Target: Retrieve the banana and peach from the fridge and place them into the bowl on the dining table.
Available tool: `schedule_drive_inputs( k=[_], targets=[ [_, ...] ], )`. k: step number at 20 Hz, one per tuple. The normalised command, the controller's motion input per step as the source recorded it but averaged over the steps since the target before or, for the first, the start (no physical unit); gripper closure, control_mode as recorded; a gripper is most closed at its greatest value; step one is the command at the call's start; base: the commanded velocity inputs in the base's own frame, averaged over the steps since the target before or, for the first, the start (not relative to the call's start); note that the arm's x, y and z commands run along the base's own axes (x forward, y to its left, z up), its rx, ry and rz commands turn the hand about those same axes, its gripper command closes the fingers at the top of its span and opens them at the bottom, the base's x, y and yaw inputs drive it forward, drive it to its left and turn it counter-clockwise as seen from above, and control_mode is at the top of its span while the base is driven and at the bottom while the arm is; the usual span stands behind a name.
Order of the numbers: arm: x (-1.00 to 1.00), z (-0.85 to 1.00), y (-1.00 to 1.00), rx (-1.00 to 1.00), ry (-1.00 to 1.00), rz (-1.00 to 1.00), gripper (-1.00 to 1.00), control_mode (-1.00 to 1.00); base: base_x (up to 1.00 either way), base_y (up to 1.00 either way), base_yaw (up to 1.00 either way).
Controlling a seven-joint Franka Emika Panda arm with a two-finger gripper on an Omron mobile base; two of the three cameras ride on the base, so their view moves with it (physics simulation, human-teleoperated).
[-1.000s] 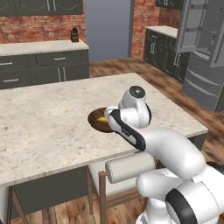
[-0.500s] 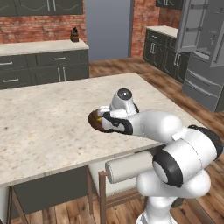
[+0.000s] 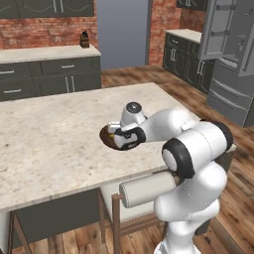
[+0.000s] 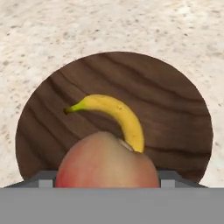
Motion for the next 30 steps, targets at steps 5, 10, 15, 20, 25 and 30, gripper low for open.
schedule_drive_inputs(
  k=[5,10,15,20,25,30],
  targets=[
    [0.42,-0.10,0.02,0.00,0.11,-0.04,-1.00,-1.00,0.00,0.00,0.00],
    [0.32,-0.01,0.00,0.00,0.08,-0.04,-1.00,-1.00,0.00,0.00,0.00],
    [0.41,-0.18,0.00,0.00,0.07,-0.03,-1.00,-1.00,0.00,0.00,0.00],
    [-0.02,0.02,-0.01,0.00,0.04,-0.04,-1.00,-1.00,0.00,0.00,0.00],
    [-0.97,0.85,-0.24,0.02,-0.07,-0.05,-1.00,-1.00,0.00,0.00,0.00],
    [-1.00,0.90,-0.60,0.07,-0.15,-0.02,-1.00,-1.00,0.00,0.00,0.00]
  ],
)
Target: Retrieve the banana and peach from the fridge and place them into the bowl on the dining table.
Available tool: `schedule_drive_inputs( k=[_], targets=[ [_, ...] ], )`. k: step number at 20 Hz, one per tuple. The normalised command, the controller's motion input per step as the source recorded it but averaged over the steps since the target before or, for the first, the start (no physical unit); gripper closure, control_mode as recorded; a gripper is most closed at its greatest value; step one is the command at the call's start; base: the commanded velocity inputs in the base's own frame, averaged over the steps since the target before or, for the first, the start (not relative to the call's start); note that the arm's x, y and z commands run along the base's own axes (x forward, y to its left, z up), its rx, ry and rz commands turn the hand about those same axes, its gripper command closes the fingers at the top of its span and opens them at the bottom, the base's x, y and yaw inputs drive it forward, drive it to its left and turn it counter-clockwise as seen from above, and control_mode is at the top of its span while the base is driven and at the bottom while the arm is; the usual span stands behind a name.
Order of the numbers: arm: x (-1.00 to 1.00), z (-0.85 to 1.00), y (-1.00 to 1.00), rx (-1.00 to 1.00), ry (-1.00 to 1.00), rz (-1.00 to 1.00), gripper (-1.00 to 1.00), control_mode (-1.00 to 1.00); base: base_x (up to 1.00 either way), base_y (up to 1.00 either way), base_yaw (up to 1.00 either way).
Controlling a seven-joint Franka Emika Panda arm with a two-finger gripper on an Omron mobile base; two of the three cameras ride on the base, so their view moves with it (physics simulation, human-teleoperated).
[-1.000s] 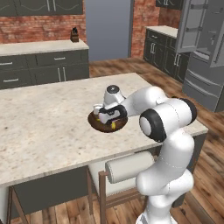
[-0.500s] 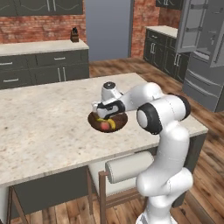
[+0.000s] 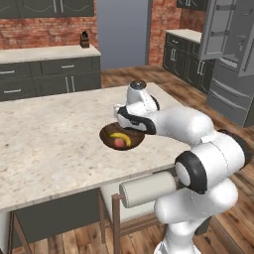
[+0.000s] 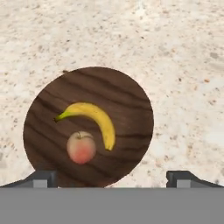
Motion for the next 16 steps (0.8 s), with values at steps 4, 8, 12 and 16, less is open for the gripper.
schedule_drive_inputs(
  k=[4,8,12,16],
  targets=[
    [-1.00,0.72,-0.91,0.13,-0.15,-0.04,-1.00,-1.00,0.00,0.00,0.00],
    [-1.00,0.56,-1.00,0.17,-0.09,-0.05,-1.00,-1.00,0.00,0.00,0.00],
    [-1.00,0.52,-1.00,0.18,-0.04,-0.06,-1.00,-1.00,0.00,0.00,0.00],
    [-0.95,0.35,-0.79,0.13,-0.01,-0.02,-1.00,-1.00,0.00,0.00,0.00]
  ],
)
